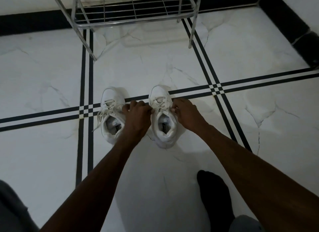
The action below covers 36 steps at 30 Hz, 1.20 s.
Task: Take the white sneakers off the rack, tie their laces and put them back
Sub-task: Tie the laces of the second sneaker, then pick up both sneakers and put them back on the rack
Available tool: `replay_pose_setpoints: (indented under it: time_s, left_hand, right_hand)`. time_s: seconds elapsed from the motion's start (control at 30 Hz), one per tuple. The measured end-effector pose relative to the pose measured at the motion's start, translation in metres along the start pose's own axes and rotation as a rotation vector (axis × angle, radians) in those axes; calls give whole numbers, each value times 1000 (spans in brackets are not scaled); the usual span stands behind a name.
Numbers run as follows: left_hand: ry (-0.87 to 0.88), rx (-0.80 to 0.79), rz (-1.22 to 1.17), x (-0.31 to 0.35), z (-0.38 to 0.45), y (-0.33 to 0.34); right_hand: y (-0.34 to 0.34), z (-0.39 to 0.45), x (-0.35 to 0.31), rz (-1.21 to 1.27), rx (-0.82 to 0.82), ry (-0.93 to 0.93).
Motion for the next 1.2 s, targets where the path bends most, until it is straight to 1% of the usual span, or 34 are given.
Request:
replay_pose_setpoints:
  time_s: [0.1, 0.17, 0.23, 0.33, 0.43, 0.5, 0.57, 0.6, 0.63, 0.67, 0.73, 0.8, 0.83, 0.9, 0.97, 1.0, 1.07, 1.2]
  left_hand:
    - [119, 70, 207, -1, -5, 0]
    - [171, 85, 255, -5, -6, -1]
    - [187, 82, 271, -6, -5, -4]
    - [167, 32, 246, -5, -6, -5]
    - [147, 61, 214, -7, -6, -7]
    - [127, 95, 129, -14, -6, -9]
    - [44, 107, -4, -27, -8, -15]
    - [-14, 131, -61, -35, -9, -22]
    - [-75, 172, -103, -44, -12, -29]
    - [-147, 209, -136, -55, -14, -34]
    - [-310, 235, -184, -82, -18, -41]
    - [-477, 185, -268, -107, -27, -39]
    - [-531, 155, -369, -112, -34, -37]
    - [-527, 91, -561, -115, -45, -33]
    - [-439, -14, -785, -110, -53, -29]
    - [-398, -44, -862, -111, -54, -25]
    - [-390, -75, -925, -115, -56, -23]
    - [-367, -119, -950, -110, -57, -20]
  right_hand:
    - [1, 1, -2, -269, -17, -5]
    - [-1, 0, -2, -336, 2, -20]
    - [0, -1, -2, -353, 11, -36]
    - [7, 0, -3, -274, -7, 51]
    - [9, 2, -1, -48, -96, 159]
    - [5, 1, 0, 200, -168, 222]
    - [1, -3, 0, 498, -329, 371]
    - [2, -4, 3, 612, -400, 433]
    - [2, -6, 0, 643, -444, 429]
    - [3, -6, -2, 603, -458, 368]
    - [7, -2, -4, 430, -444, 263]
    - [10, 1, -8, 378, -370, 266]
    - [10, 3, -12, 373, -324, 275]
    - [13, 8, -19, 343, -253, 276]
    - [16, 14, -30, 336, -212, 275]
    - [17, 16, -36, 334, -196, 268]
    - [21, 22, -41, 327, -187, 247]
    - [26, 27, -46, 318, -169, 252]
Point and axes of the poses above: each hand's wrist, its own z-axis towards the middle knuckle, its own y-axis out of the palm, x = y × z, the point moved 2 cm from there along z, towards the middle knuckle, and after that the axes turned 7 degrees about -x, right-handed, at the moved point
